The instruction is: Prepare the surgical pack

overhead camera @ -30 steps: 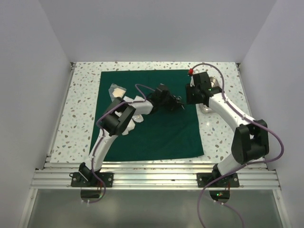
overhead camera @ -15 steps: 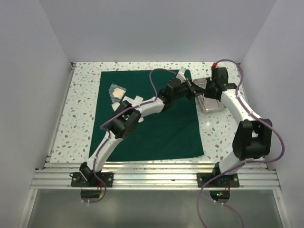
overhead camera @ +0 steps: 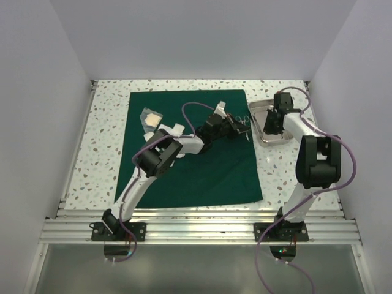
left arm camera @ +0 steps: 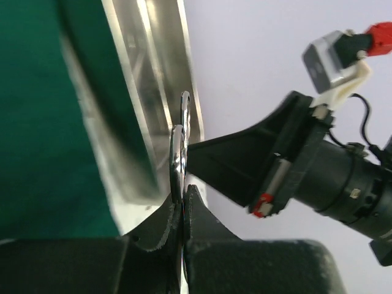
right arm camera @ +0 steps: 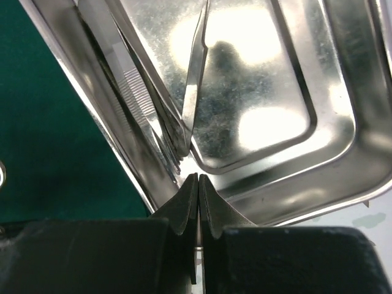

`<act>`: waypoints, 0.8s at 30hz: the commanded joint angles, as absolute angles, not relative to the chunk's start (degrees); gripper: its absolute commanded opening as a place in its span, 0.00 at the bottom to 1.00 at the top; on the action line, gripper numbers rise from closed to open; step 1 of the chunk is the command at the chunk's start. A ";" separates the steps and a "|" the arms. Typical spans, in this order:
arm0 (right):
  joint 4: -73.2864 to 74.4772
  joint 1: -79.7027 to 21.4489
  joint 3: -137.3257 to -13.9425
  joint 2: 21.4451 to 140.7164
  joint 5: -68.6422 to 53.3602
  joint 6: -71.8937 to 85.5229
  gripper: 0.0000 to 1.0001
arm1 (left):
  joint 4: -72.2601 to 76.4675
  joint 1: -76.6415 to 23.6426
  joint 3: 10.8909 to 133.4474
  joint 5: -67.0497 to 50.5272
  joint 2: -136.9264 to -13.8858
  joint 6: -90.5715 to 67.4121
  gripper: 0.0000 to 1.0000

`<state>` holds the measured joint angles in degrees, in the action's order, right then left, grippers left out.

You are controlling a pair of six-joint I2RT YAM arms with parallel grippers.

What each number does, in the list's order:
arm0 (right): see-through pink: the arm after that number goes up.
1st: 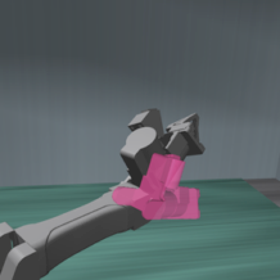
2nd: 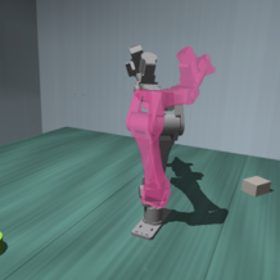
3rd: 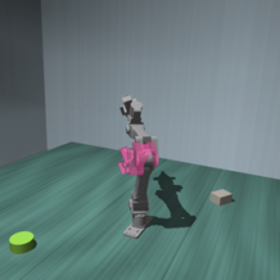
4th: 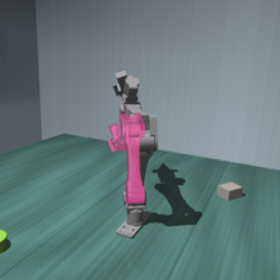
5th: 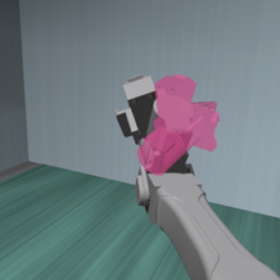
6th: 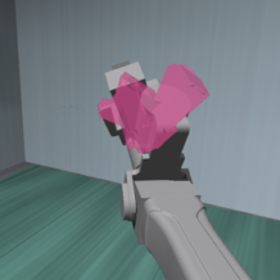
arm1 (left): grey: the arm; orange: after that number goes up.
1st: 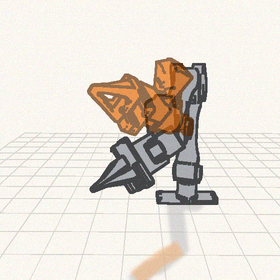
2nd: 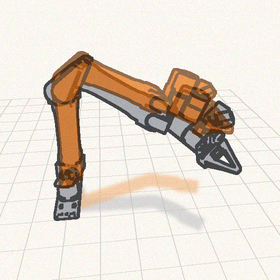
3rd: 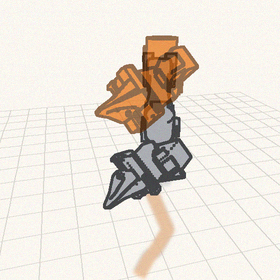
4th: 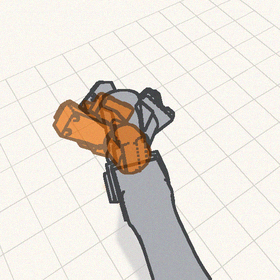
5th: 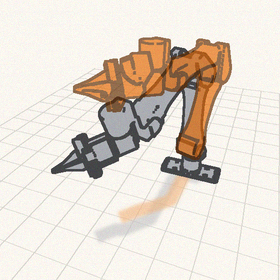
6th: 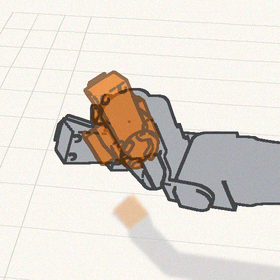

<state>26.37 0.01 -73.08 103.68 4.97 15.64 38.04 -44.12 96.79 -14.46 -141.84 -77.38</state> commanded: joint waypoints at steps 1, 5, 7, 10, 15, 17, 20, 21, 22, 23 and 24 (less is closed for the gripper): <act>23.73 -0.09 -73.57 104.67 1.85 16.61 0.00 | 46.67 -41.58 92.73 -12.92 -134.75 -76.74 0.00; 22.94 -0.17 -70.41 103.63 1.58 17.57 0.00 | 46.58 -41.13 90.79 -12.92 -132.63 -74.97 0.00; 21.89 -0.09 -67.43 102.49 1.23 17.84 0.00 | 45.97 -41.04 90.88 -12.92 -131.93 -73.39 0.00; 21.44 -0.35 -64.17 99.06 0.70 18.28 0.00 | 43.86 -41.04 92.10 -12.92 -131.66 -71.46 0.00; 22.06 -1.67 -59.25 91.00 0.27 19.07 0.00 | 39.74 -42.10 96.50 -13.10 -132.97 -69.09 0.00; 21.88 -1.67 -57.40 87.91 0.87 19.25 0.00 | 39.38 -42.27 97.47 -13.10 -133.85 -68.73 0.00; 24.25 -1.67 -58.62 84.12 1.67 18.55 0.00 | 39.37 -42.80 98.96 -13.36 -135.52 -69.61 0.00; 25.56 -1.67 -59.67 82.72 1.93 18.54 0.00 | 39.20 -43.32 99.40 -13.27 -136.40 -69.78 0.00; 26.10 -1.67 -60.20 82.18 2.54 18.46 0.00 | 38.85 -43.68 100.10 -13.18 -136.84 -69.61 0.00; 26.71 -1.76 -60.64 81.66 3.51 18.37 0.01 | 37.63 -44.38 102.11 -12.84 -137.45 -69.09 0.00; 27.59 -1.67 -61.08 81.04 4.99 18.37 0.02 | 36.75 -44.99 103.43 -12.57 -138.85 -68.56 0.00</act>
<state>24.99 -1.72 -58.52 83.22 2.24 18.02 37.89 -43.27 98.48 -13.39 -136.00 -71.20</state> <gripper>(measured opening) 0.019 0.016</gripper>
